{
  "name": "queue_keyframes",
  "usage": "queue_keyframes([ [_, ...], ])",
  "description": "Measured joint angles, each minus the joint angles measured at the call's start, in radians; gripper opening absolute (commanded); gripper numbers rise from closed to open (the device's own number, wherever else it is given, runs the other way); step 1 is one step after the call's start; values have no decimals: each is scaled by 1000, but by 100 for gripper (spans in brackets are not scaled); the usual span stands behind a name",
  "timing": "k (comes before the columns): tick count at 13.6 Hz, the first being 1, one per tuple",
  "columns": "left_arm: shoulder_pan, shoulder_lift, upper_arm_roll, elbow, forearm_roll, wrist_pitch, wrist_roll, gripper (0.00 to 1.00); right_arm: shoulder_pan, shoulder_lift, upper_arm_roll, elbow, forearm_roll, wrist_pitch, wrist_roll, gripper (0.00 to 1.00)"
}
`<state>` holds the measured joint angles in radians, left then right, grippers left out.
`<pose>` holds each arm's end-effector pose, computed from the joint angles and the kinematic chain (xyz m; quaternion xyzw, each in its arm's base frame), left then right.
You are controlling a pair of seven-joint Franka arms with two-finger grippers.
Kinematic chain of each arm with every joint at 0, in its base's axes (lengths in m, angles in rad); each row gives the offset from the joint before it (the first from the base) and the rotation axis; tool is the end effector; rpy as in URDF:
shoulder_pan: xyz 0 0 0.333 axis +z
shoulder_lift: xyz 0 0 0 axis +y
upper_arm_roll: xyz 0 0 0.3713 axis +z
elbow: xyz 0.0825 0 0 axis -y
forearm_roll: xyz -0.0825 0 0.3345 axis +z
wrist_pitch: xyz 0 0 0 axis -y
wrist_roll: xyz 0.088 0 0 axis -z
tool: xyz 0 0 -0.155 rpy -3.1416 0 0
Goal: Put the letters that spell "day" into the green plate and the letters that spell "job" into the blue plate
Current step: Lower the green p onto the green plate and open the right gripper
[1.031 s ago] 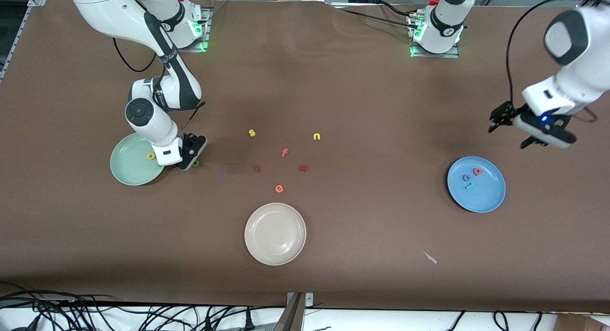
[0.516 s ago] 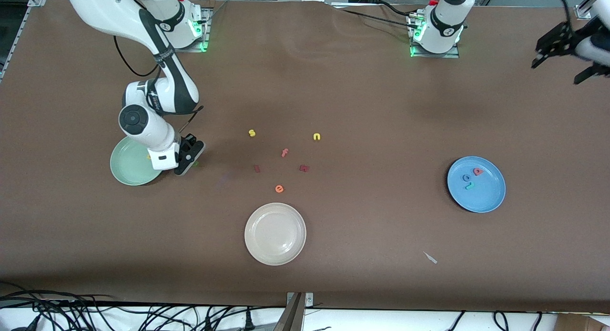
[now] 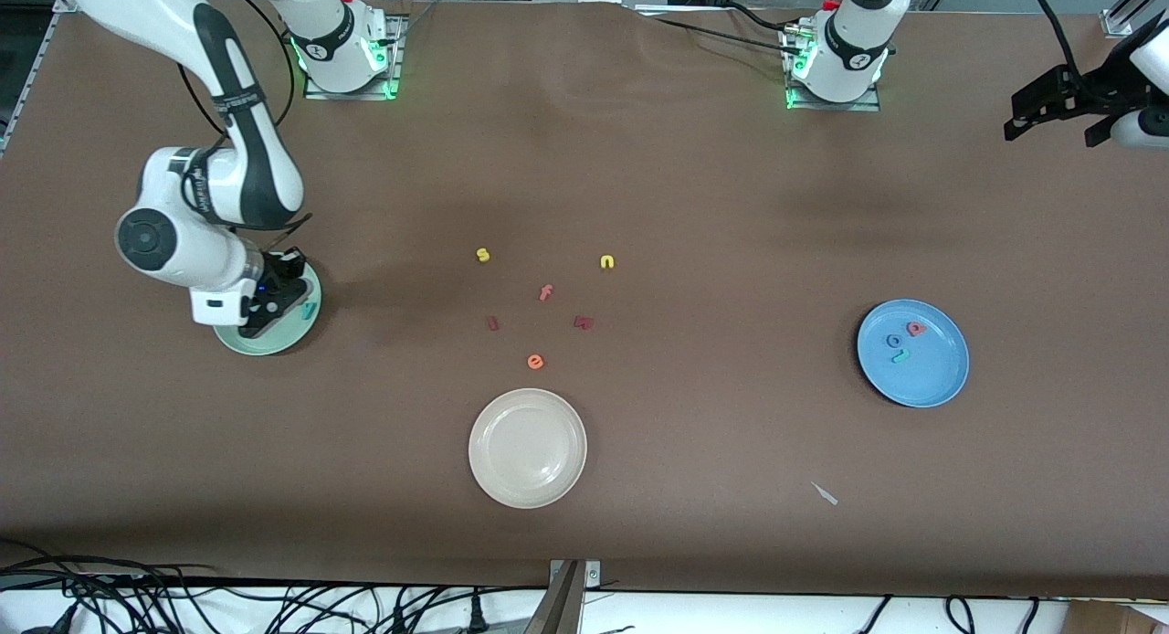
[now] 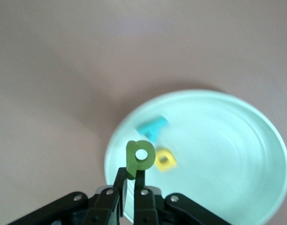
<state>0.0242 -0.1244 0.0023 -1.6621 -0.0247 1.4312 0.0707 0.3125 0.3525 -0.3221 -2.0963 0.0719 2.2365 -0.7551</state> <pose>0.4384 0.0076 0.6418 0.9982 -0.0231 -0.0526 0.0150 0.5371 0.0047 0.2871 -0.9341 -0.3428 0.0998 0.0085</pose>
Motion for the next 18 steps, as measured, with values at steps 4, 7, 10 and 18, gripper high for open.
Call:
queue_keyframes([
  [4,-10,31,-38,58,0,-18,-12,100,-38,15,-42,-8,2,-6,27,100],
  [7,-6,33,-36,61,0,-20,-13,100,-25,13,-27,16,3,-39,156,100],
  [10,-3,34,-35,65,0,-21,-13,100,10,4,12,124,3,-215,364,100],
  [18,-3,38,-34,68,0,-21,-13,100,181,-4,27,360,3,-582,770,100],
])
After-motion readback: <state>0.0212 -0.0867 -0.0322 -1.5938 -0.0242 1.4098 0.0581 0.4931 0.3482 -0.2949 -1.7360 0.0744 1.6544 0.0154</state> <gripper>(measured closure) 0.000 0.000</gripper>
